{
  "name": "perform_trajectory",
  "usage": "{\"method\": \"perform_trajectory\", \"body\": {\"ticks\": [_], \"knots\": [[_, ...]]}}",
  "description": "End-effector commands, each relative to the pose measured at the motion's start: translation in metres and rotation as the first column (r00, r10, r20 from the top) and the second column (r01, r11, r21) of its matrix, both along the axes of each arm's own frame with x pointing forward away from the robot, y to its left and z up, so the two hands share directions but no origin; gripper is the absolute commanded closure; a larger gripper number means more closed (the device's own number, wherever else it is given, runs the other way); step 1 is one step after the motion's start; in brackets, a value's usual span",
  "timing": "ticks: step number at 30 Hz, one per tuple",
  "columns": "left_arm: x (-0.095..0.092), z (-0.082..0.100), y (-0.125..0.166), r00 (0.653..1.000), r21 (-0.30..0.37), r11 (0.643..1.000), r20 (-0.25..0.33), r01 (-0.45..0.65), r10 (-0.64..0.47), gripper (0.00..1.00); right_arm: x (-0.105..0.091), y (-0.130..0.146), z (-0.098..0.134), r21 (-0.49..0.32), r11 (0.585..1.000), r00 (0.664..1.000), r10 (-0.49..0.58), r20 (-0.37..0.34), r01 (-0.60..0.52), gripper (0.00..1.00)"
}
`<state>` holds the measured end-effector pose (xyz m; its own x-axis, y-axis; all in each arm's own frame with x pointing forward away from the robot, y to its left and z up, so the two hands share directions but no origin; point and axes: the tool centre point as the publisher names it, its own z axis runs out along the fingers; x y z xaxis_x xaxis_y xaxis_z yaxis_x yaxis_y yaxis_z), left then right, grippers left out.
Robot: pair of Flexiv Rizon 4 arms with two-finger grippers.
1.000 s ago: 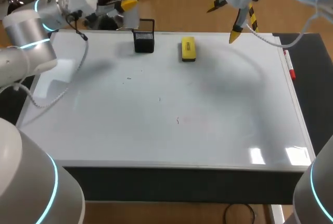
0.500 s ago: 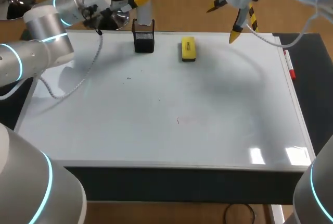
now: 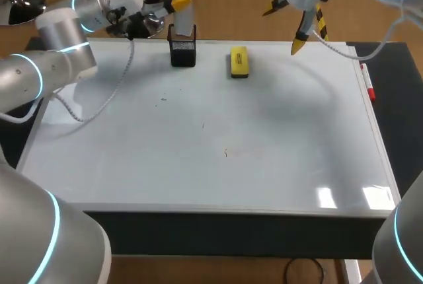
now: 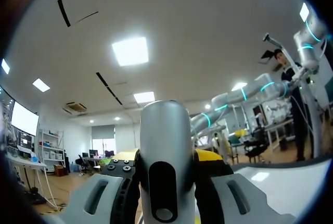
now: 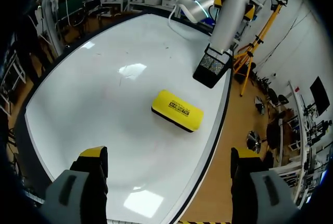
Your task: Pick up the inspection probe, press it on each red-marked spot on the whiteboard one by one, put down the probe, pick up the eraser, and wipe off all the red marks.
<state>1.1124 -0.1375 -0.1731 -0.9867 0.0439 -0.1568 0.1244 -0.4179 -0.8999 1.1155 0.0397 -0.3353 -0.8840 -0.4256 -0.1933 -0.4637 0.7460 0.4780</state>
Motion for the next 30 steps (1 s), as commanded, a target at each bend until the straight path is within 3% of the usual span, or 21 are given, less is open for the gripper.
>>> {"method": "perform_trajectory", "body": {"ticks": [1, 30], "knots": [[0.007, -0.007, -0.001, 1.000, 0.002, 1.000, -0.004, 0.016, -0.016, 1.00, 0.001, 0.000, 0.001, -0.005, 1.000, 1.000, 0.002, -0.002, -0.002, 0.00], [0.014, -0.057, -0.005, 0.996, 0.083, 0.996, -0.091, -0.013, 0.021, 1.00, 0.001, 0.000, 0.001, -0.005, 1.000, 1.000, 0.002, -0.002, -0.002, 0.00]]}}
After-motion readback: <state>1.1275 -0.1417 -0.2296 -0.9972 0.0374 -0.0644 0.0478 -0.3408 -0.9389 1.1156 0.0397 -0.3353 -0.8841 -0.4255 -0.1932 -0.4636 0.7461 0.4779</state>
